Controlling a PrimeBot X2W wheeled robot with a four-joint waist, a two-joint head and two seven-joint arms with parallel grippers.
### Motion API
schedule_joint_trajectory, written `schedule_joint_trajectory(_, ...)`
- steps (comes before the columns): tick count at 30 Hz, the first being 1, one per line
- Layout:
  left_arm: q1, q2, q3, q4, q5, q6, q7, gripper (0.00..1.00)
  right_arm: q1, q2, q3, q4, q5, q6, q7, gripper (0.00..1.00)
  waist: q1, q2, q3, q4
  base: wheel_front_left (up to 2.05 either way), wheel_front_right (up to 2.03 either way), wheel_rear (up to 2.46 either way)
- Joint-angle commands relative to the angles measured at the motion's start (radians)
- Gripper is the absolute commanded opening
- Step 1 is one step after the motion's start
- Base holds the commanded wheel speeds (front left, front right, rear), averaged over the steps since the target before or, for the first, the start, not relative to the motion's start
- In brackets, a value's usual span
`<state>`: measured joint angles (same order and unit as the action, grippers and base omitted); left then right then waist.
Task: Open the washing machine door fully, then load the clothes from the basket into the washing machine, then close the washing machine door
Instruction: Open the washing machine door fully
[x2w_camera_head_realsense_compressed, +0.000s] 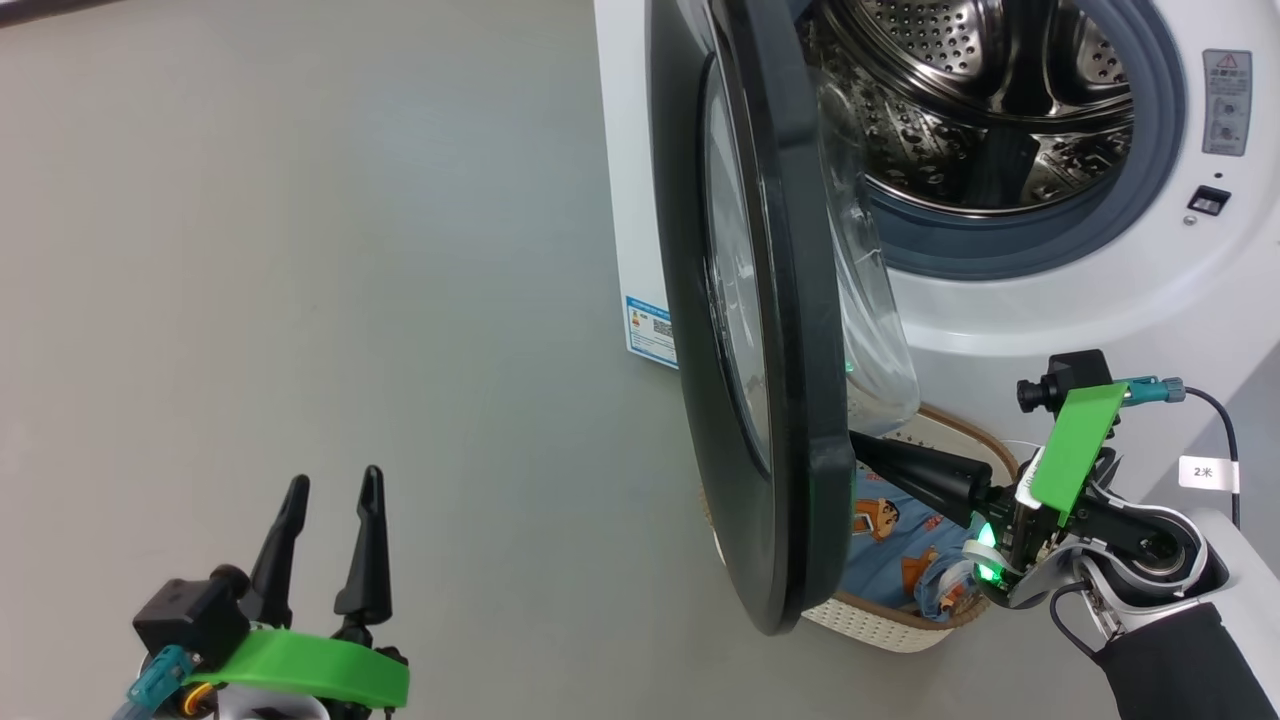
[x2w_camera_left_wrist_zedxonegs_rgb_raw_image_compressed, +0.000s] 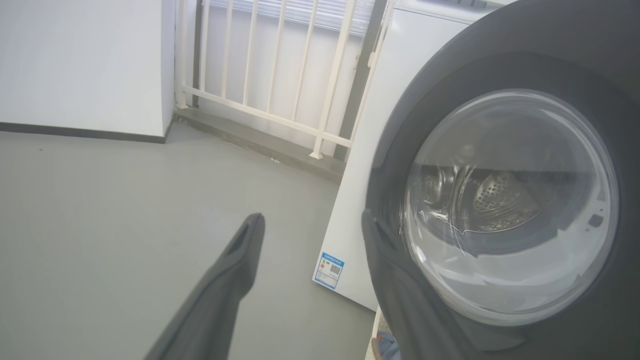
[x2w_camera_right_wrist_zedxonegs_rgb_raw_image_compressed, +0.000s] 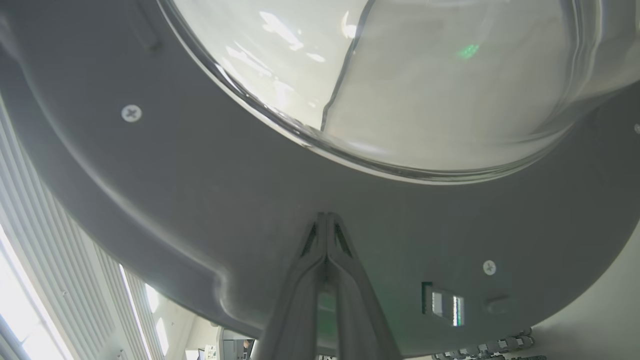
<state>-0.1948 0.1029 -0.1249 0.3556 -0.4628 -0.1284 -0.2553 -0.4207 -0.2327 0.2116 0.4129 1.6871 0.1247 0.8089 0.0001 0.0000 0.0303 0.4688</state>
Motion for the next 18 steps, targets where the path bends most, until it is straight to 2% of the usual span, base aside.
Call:
schedule_joint_trajectory(1, -0.007, 0.011, 0.037, -0.024, -0.004, -0.002, -0.006, 1.00, -0.012, 0.000, 0.000, -0.028, 0.000, 0.006, 0.005, 0.00, 0.0000, 0.0000, 0.000, -0.013, 0.00, 0.00, 0.00)
schedule_joint_trajectory(4, -0.006, 0.011, 0.039, -0.024, -0.003, -0.002, -0.006, 1.00, -0.013, 0.000, -0.011, -0.033, -0.008, 0.006, -0.010, 0.00, 0.0000, 0.0000, -0.005, -0.031, 0.00, 0.00, 0.00)
schedule_joint_trajectory(5, -0.006, 0.011, 0.038, -0.024, -0.003, -0.002, -0.006, 1.00, -0.013, 0.001, -0.014, -0.032, -0.011, 0.006, -0.015, 0.07, 0.0000, 0.0000, -0.008, -0.038, 0.00, 0.00, 0.00)
schedule_joint_trajectory(7, -0.006, 0.011, 0.035, -0.025, -0.002, -0.002, -0.006, 1.00, -0.014, 0.002, -0.021, -0.035, -0.019, 0.006, -0.027, 0.38, 0.0000, 0.0000, -0.013, -0.053, 0.00, 0.00, 0.00)
schedule_joint_trajectory(8, -0.006, 0.012, 0.033, -0.025, -0.003, -0.002, -0.006, 1.00, -0.014, 0.004, -0.026, -0.039, -0.020, 0.006, -0.033, 0.48, 0.0000, 0.0000, -0.017, -0.062, 0.00, 0.00, 0.00)
schedule_joint_trajectory(9, -0.007, 0.013, 0.031, -0.024, -0.003, -0.002, -0.006, 1.00, -0.013, 0.006, -0.029, -0.043, -0.021, 0.006, -0.037, 0.76, 0.0000, 0.0000, -0.020, -0.071, 0.00, 0.00, 0.00)
schedule_joint_trajectory(10, -0.007, 0.015, 0.030, -0.023, -0.003, -0.002, -0.006, 1.00, -0.011, 0.009, -0.031, -0.050, -0.024, 0.006, -0.041, 1.00, 0.0000, 0.0000, -0.024, -0.081, 0.00, 0.00, 0.00)
schedule_joint_trajectory(13, -0.005, 0.018, 0.030, -0.023, -0.004, -0.002, -0.006, 1.00, -0.002, 0.014, -0.041, -0.072, -0.036, 0.006, -0.061, 1.00, 0.0000, 0.0000, -0.039, -0.113, 0.00, 0.00, 0.00)
schedule_joint_trajectory(18, 0.001, 0.021, 0.034, -0.025, -0.007, -0.002, -0.006, 1.00, 0.010, 0.012, -0.038, -0.142, -0.124, 0.006, -0.144, 1.00, 0.0000, 0.0000, -0.049, -0.177, 0.00, 0.00, 0.00)
